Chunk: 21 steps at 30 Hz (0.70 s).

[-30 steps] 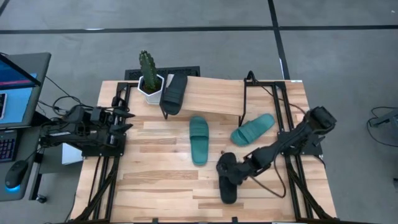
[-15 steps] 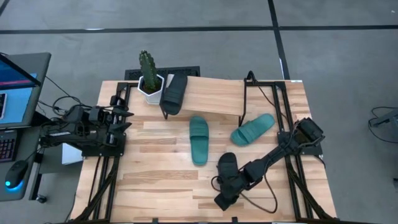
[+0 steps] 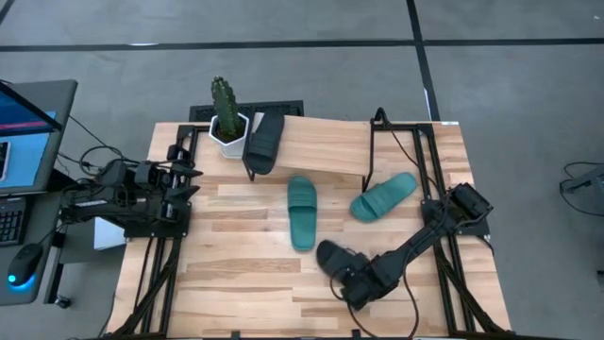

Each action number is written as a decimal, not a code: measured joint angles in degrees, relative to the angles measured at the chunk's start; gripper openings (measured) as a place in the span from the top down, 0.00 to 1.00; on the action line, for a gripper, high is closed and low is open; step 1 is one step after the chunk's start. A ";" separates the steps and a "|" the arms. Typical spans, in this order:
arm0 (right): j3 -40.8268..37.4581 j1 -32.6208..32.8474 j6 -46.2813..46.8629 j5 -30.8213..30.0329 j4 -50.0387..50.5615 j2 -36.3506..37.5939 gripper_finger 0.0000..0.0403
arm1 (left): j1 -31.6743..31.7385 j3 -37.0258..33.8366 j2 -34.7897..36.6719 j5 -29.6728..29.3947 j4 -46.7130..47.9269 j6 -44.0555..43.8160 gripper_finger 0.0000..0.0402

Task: Pick and place slides into the shelf
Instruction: Put the black slides on the shelf

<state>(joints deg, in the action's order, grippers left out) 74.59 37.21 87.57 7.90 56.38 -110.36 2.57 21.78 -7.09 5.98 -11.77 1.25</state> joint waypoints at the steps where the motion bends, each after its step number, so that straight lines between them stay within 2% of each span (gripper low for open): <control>1: 0.56 -0.04 0.19 -1.21 2.62 0.03 1.00 | -0.01 0.00 -0.09 0.00 -0.09 -0.12 0.62; 4: 1.56 -0.44 0.56 -4.82 10.27 0.03 1.00 | 0.00 -0.02 -0.19 0.02 -0.06 -0.21 0.62; 14: 2.49 -1.33 2.70 -18.85 23.90 0.08 1.00 | -0.01 -0.02 -0.19 0.02 0.20 -0.27 0.62; 17: 2.71 -1.36 4.88 -17.94 26.76 0.08 1.00 | 0.00 -0.02 -0.17 0.02 0.22 -0.30 0.62; 21: 5.58 -0.51 3.27 -11.40 27.34 0.10 1.00 | -0.02 -0.02 -0.17 0.02 0.37 -0.30 0.62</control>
<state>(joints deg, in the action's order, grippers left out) 80.17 36.70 90.84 -3.50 83.72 -110.26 2.55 21.76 -7.27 6.00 -11.40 0.95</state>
